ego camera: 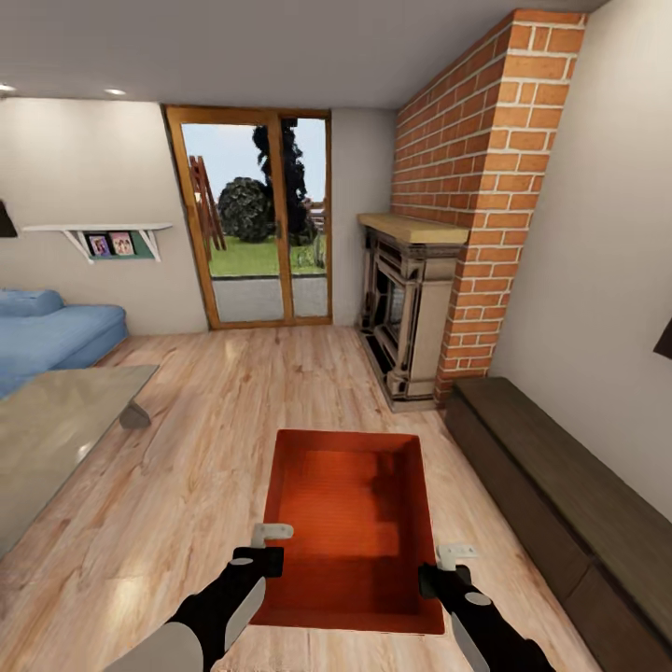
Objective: Move the two storage containers from the living room to the garage. In the garage, place one container on the floor and stack the other container on top of it (either order is fine).
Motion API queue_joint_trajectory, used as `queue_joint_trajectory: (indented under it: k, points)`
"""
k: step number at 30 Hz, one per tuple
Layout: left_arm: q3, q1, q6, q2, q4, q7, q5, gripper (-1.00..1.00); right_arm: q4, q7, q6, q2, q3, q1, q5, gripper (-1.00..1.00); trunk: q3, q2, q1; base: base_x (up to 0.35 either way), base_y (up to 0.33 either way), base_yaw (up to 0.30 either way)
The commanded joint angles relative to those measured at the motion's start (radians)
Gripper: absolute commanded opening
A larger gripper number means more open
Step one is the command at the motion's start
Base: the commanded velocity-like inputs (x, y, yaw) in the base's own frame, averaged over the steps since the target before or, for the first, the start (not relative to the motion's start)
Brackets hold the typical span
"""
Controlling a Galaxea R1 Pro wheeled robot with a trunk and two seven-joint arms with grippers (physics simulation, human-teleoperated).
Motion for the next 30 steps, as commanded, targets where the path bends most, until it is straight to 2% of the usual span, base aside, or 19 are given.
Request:
queue_joint_trajectory:
  k: [1,5,30]
  points:
    - [-0.027,-0.001,0.003,-0.030,-0.025,-0.053,0.005,-1.00,0.002,-0.003,0.017,0.000,0.002,0.000,-0.007,-1.00,-0.002,-0.002,0.001,0.000,0.000,0.300]
    - [-0.029,-0.001,0.003,-0.044,-0.024,-0.047,0.004,-1.00,0.000,-0.003,0.017,0.000,0.001,0.000,-0.006,-1.00,-0.002,-0.002,0.001,0.000,0.000,0.300]
    - [-0.029,-0.001,0.002,-0.046,-0.025,-0.043,0.004,-1.00,0.000,-0.003,0.017,0.000,-0.002,0.000,-0.007,-1.00,0.006,-0.002,0.001,0.000,0.000,0.298]
